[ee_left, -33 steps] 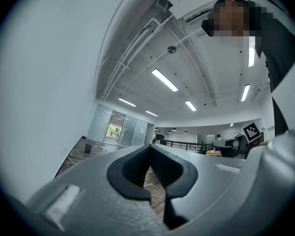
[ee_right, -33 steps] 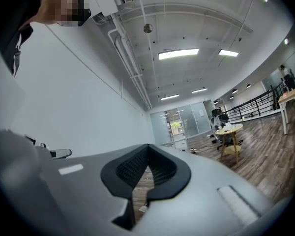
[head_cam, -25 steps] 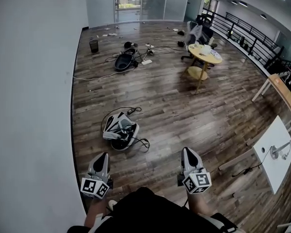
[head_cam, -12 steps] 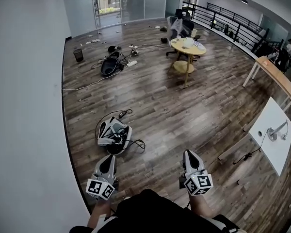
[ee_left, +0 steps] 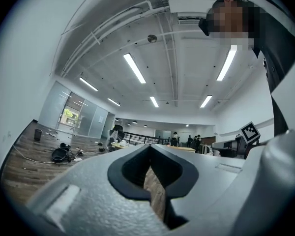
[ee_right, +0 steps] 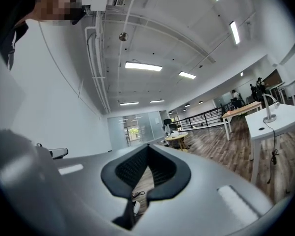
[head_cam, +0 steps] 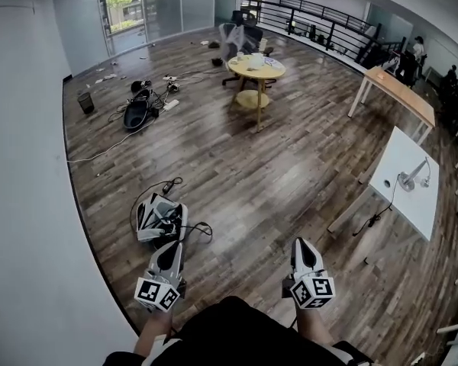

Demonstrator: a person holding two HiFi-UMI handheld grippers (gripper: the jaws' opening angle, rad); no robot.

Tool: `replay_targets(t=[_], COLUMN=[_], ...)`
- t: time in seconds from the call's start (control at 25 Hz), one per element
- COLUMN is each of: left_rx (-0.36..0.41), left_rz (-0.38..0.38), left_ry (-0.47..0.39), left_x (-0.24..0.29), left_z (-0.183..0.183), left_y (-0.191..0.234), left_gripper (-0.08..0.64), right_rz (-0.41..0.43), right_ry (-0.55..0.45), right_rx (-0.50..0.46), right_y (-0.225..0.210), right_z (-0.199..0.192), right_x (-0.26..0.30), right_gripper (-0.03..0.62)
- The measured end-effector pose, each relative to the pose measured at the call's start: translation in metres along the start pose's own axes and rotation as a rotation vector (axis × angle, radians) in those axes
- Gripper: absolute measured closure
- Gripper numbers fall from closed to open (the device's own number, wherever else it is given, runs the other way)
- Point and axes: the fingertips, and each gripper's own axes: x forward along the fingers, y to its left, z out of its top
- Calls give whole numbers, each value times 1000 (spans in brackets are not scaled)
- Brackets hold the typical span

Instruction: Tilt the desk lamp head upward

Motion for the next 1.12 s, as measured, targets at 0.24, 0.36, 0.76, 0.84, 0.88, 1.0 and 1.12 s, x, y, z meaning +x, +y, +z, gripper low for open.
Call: replay_targets(t=[0.24, 0.36, 0.76, 0.84, 0.88, 1.0, 1.12], left_rx=[-21, -51, -67, -69, -66, -69, -77], left_rz=[-101, -145, -278, -295, -303, -334, -378], left_ry=[14, 31, 45, 48, 50, 56, 60], left_x=[12, 15, 24, 24, 23, 20, 20], left_z=[-7, -15, -15, -18, -18, -23, -29], left_y=[-4, -7, -27, -29, -31, -34, -42], left_gripper=[560, 560, 560, 560, 560, 560, 560], right_rz=[-114, -175, -328, -344, -352, -373, -410], right_ry=[-26, -33, -42, -41, -41, -42, -38], right_rx=[1, -3, -31, -42, -46, -59, -69], right_y=[-5, -6, -9, -7, -6, 1, 5], right_z=[2, 0, 5, 7, 7, 6, 5], right_x=[-32, -53, -98, -103, -107, -118, -135], right_gripper=[586, 586, 586, 586, 586, 586, 586])
